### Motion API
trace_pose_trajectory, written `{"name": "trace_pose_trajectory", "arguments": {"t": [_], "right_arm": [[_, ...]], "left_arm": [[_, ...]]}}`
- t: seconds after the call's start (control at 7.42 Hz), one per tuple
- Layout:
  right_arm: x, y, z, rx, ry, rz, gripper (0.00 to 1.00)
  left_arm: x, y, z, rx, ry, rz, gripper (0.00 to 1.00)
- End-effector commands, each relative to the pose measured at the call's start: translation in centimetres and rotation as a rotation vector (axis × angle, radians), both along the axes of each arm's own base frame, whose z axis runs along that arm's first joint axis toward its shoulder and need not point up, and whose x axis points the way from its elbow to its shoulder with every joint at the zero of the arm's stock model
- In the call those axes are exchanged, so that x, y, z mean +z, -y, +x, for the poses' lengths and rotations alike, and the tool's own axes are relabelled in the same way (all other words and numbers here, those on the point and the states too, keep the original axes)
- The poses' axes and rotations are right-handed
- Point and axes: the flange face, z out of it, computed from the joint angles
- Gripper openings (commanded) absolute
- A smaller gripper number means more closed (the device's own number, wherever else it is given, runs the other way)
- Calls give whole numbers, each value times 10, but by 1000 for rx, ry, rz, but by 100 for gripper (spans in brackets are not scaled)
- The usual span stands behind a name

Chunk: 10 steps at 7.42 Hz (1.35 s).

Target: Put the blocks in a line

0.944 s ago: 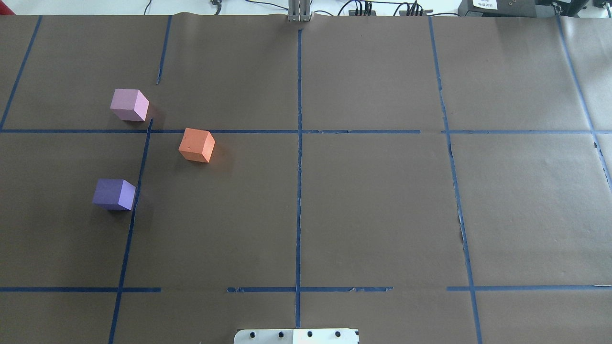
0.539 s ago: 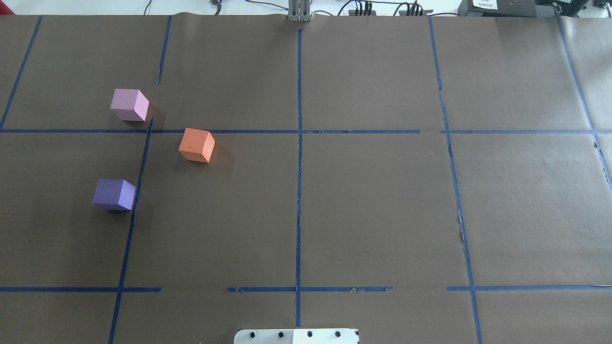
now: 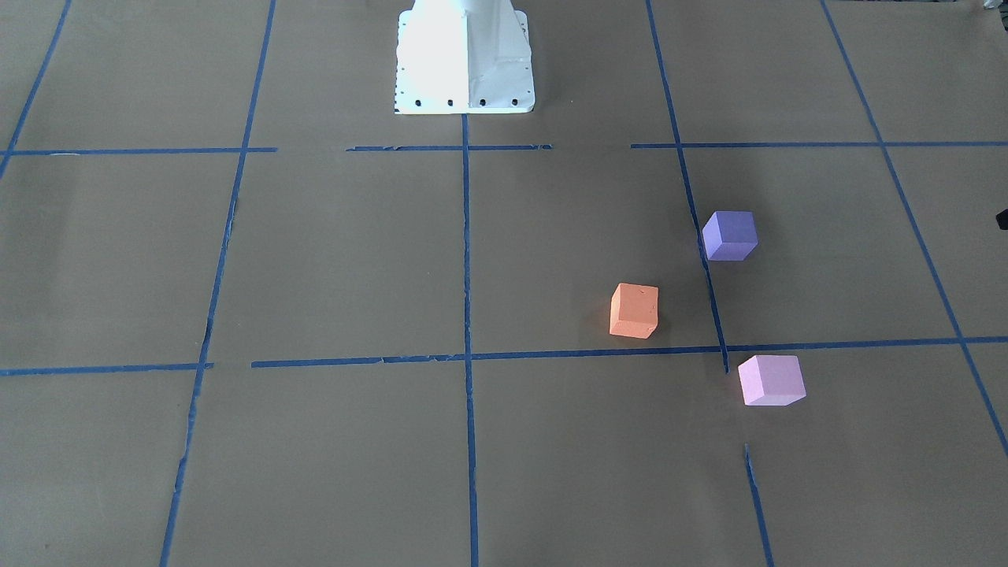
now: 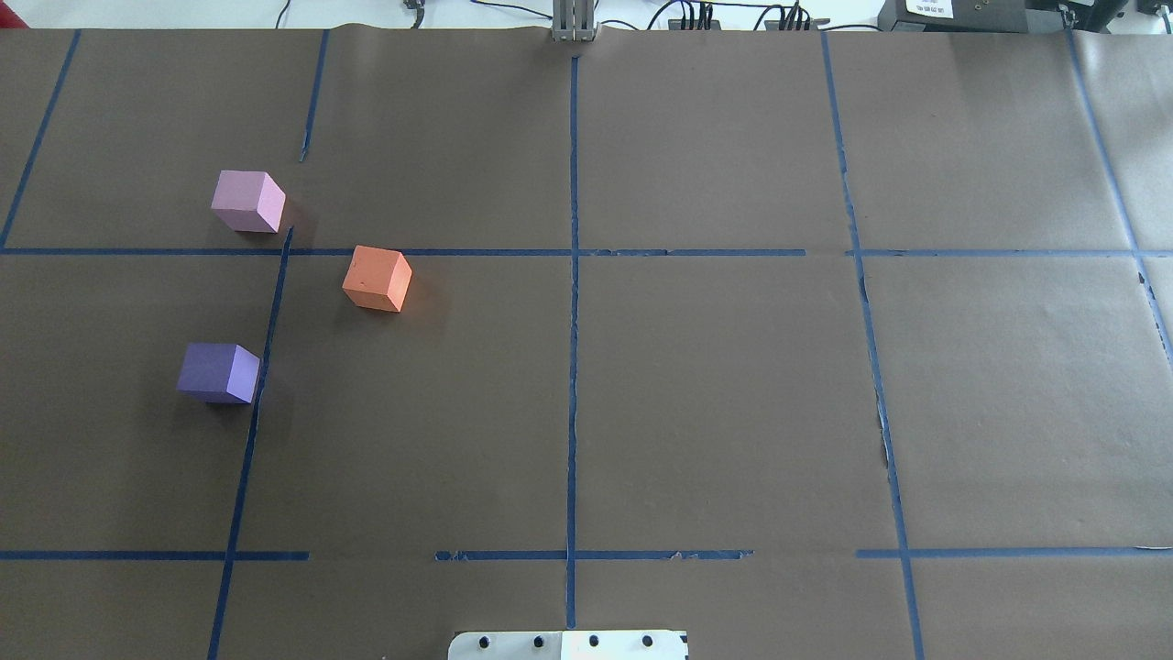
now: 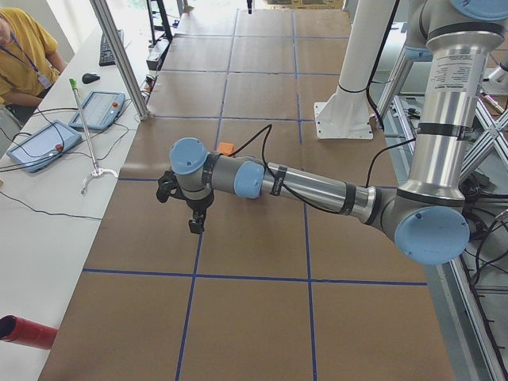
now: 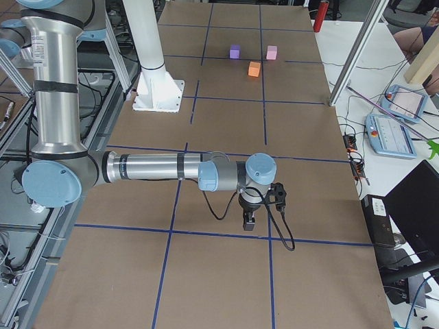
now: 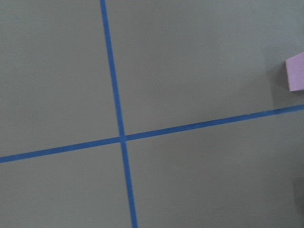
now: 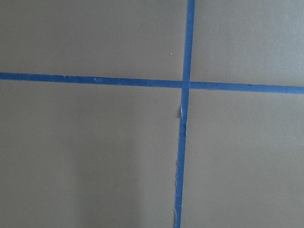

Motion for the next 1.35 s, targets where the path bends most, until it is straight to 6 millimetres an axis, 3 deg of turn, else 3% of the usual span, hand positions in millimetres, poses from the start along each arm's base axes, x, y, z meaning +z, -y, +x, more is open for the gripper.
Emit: {"name": "trace_pose_trajectory", "arguments": {"t": [0.0,0.13,0.27,0.54,0.67,0.94,1.21], "right_arm": [[0,0,0,0,0,0,100],[0,0,0,0,0,2,100],[0,0,0,0,0,2,100],[0,0,0,0,2,0,100],[0,0,0,0,0,0,100],[0,0,0,0,0,2,100],[0,0,0,0,0,2,100]], "left_arm": [[-56,7,89,59,-32,-10,99],[-84,14,119,34,-54,-25,99],[-133,17,174,53,-84,-39,99],[-177,19,261,66,-34,21,99],[-201,9,321,73,0,40,99],[-219,7,367,47,57,85,99],[-220,9,394,-9,90,42,99]]}}
